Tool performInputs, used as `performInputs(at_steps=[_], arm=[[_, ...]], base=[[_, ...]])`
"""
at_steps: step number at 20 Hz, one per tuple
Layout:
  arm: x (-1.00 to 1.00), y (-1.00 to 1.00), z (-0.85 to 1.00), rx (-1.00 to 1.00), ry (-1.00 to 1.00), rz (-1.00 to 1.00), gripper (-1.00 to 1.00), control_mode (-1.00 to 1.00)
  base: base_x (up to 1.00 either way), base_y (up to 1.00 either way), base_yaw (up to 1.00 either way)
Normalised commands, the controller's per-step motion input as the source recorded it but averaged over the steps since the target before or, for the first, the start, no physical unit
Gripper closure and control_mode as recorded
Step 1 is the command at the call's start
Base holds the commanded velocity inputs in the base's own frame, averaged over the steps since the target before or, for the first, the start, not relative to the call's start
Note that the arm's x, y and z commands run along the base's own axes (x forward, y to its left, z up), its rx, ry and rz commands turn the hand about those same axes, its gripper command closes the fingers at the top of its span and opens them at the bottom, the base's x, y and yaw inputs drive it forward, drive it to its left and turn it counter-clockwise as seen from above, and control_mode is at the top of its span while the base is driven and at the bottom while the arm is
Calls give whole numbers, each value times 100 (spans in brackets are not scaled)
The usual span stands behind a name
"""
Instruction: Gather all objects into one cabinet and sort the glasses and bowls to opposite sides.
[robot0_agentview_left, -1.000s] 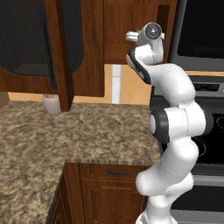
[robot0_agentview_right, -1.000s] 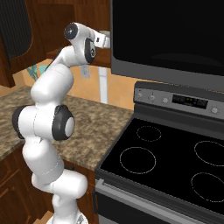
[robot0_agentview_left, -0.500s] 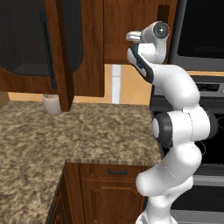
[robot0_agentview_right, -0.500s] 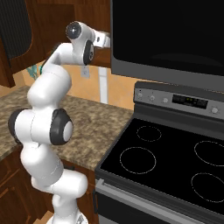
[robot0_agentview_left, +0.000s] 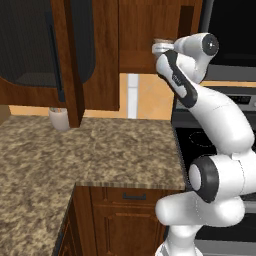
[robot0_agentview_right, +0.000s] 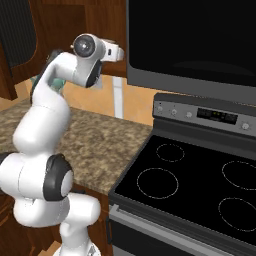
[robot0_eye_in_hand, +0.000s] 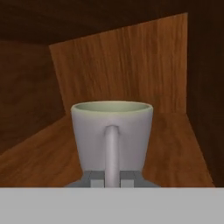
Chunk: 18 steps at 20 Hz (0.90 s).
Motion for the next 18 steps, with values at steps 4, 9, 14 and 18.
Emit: performInputs(at_steps=[4,9,14,18], arm=[[-100,0,1,0,-3,13,100,-100],[-100,0,0,0,-1,19,100,-100],[-100,0,0,0,-4,29,100,-100],[-100,0,0,0,-6,31,100,-100]], base=[[0,0,0],[0,0,0],[0,0,0],[0,0,0]])
